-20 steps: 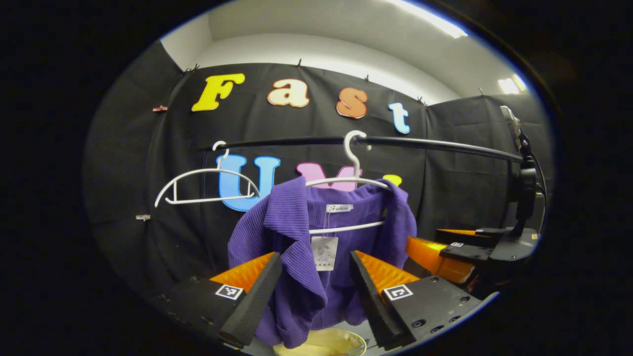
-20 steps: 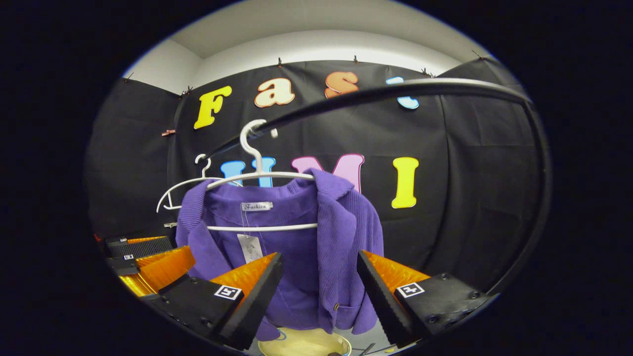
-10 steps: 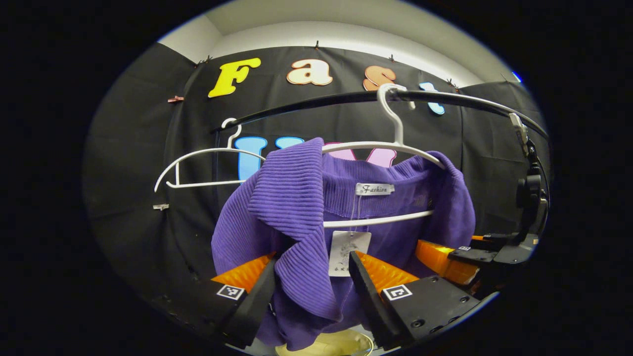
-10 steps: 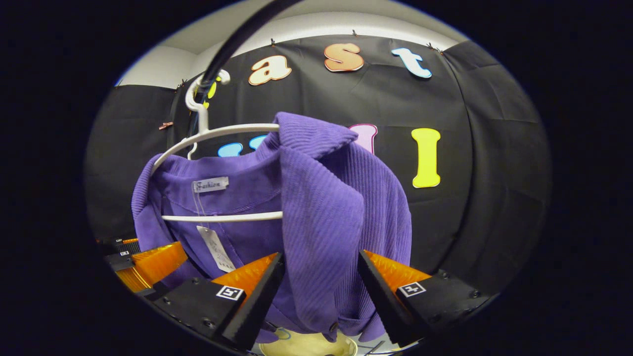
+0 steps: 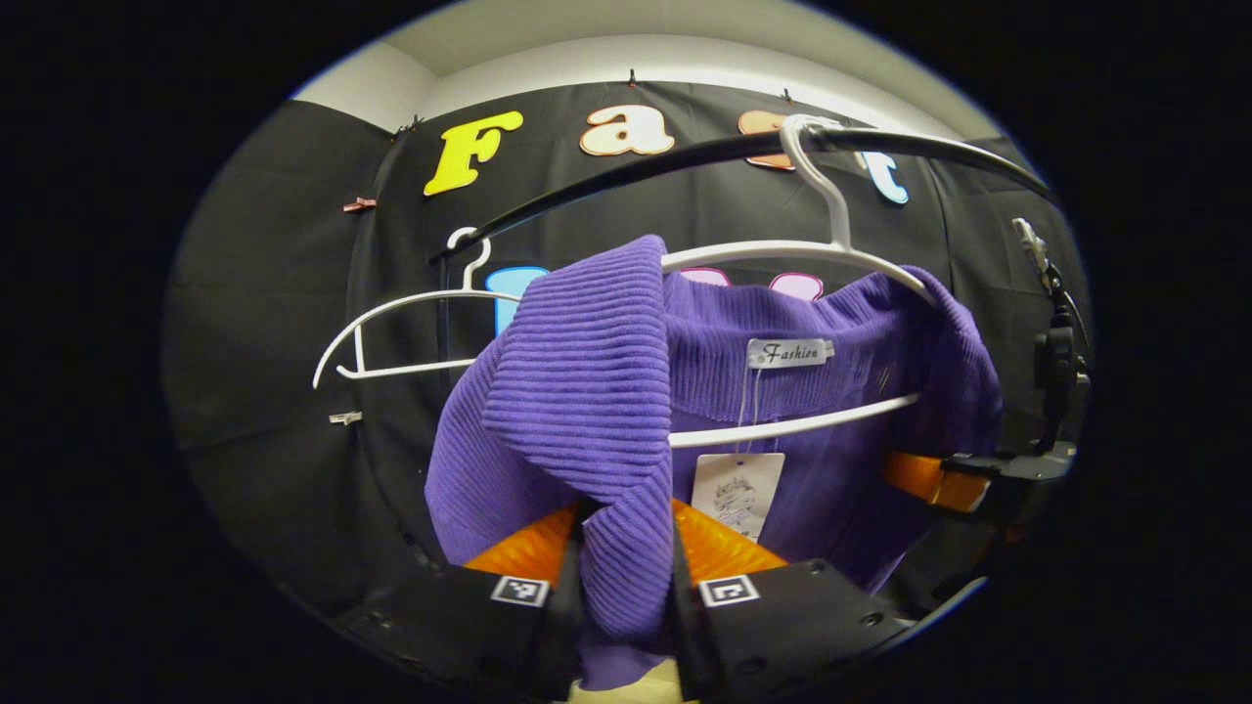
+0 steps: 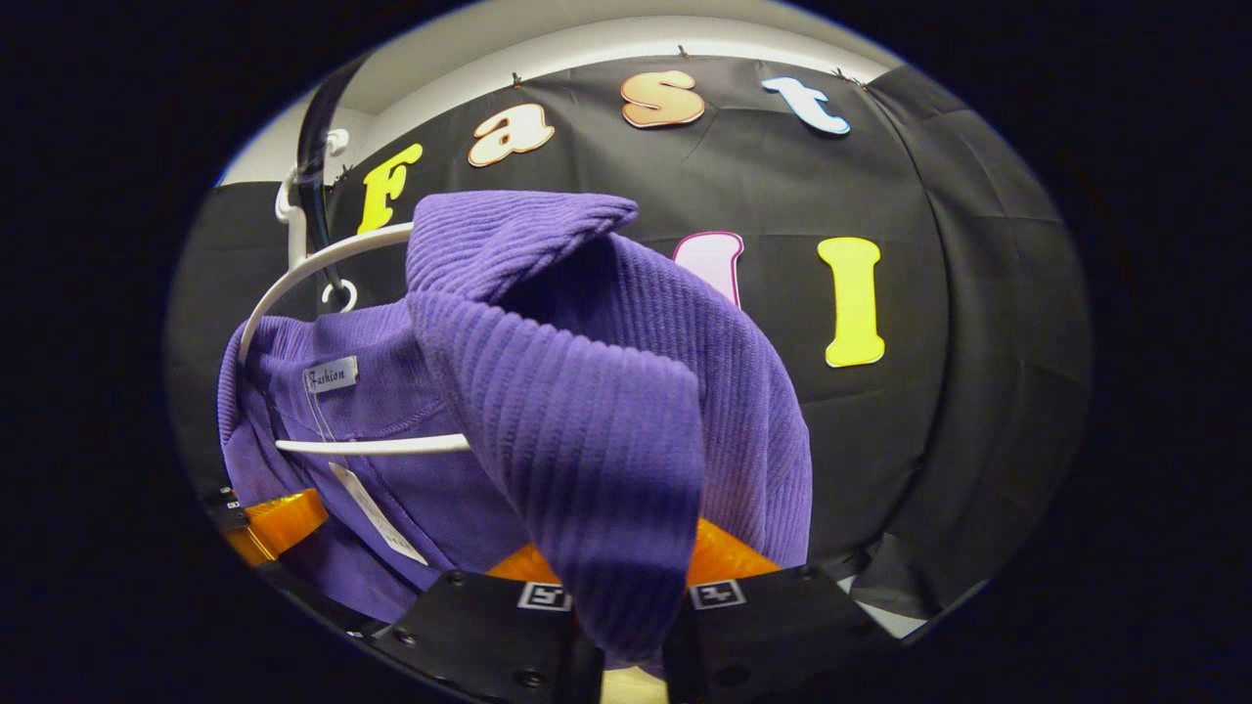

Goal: Grasp the clothes on the hanger with both hands and then place them into the laundry hamper below.

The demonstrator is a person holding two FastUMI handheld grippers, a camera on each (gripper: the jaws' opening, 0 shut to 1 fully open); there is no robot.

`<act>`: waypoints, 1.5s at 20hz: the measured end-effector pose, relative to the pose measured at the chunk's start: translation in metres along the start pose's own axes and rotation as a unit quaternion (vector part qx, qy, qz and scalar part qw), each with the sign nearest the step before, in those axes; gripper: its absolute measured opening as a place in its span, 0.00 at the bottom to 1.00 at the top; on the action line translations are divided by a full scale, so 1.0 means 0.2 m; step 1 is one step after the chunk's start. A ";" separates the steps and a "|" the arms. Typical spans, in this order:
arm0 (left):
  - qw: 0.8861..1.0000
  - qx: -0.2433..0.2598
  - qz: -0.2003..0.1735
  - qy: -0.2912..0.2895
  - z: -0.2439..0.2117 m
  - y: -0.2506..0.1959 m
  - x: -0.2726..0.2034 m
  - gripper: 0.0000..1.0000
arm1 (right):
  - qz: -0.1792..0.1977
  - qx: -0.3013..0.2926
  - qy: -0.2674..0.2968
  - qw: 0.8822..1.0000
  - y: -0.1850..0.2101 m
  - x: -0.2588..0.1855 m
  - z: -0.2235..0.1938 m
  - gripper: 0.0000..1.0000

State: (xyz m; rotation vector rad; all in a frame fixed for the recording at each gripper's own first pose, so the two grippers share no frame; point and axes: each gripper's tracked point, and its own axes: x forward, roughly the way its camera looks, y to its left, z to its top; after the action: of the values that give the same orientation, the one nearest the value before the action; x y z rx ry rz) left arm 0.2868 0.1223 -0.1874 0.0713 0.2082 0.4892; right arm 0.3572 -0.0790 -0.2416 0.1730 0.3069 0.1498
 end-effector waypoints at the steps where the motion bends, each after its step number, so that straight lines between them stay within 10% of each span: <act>1: 1.000 0.000 0.011 -0.001 0.00 0.02 0.01 0.26 | 0.008 -0.001 0.004 1.000 0.00 -0.03 0.00 0.35; 3: 1.000 0.001 0.013 -0.001 0.01 0.02 0.01 0.12 | 0.025 -0.005 0.000 1.000 -0.02 -0.04 0.02 0.36; 20: 0.991 0.052 0.102 -0.069 0.29 0.34 -0.29 0.12 | 0.029 0.080 -0.141 0.986 -0.32 -0.26 0.46 0.35; 30: 0.979 0.081 0.136 -0.129 0.50 0.56 -0.19 0.12 | 0.004 0.033 -0.202 0.979 -0.33 -0.19 0.66 0.29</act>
State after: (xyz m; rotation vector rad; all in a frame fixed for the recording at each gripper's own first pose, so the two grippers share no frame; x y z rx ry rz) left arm 0.2239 0.2000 -0.0705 0.3235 -0.0176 0.7290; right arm 0.3718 -0.1699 -0.1190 0.2661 -0.0948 0.1093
